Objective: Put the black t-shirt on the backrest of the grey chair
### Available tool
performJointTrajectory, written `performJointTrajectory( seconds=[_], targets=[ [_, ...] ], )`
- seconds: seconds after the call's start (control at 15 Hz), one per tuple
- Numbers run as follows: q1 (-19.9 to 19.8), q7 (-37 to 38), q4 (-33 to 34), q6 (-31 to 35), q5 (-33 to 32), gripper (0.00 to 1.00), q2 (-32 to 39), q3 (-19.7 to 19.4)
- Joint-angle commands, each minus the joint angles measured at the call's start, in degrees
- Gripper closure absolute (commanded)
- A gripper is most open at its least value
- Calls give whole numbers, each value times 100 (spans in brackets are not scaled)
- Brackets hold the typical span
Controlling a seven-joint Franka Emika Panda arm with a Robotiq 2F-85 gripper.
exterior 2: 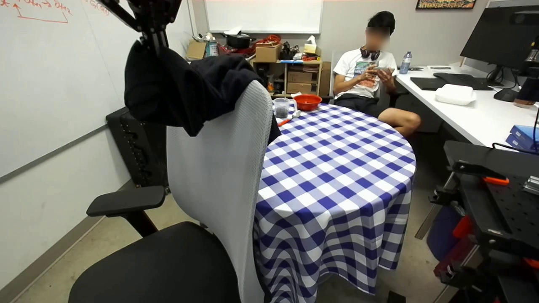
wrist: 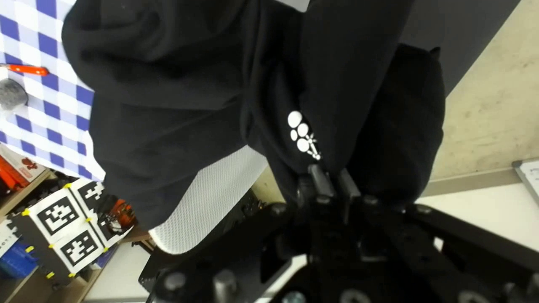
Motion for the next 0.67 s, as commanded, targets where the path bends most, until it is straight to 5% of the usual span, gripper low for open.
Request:
performJointTrajectory(
  seconds=[0.0, 0.13, 0.6],
  targets=[
    [-327, -503, 445, -532, 192, 68, 462, 469],
    [-365, -587, 508, -716, 170, 61, 606, 538],
    [-507, -613, 406, -735, 218, 9, 389, 578]
  ],
)
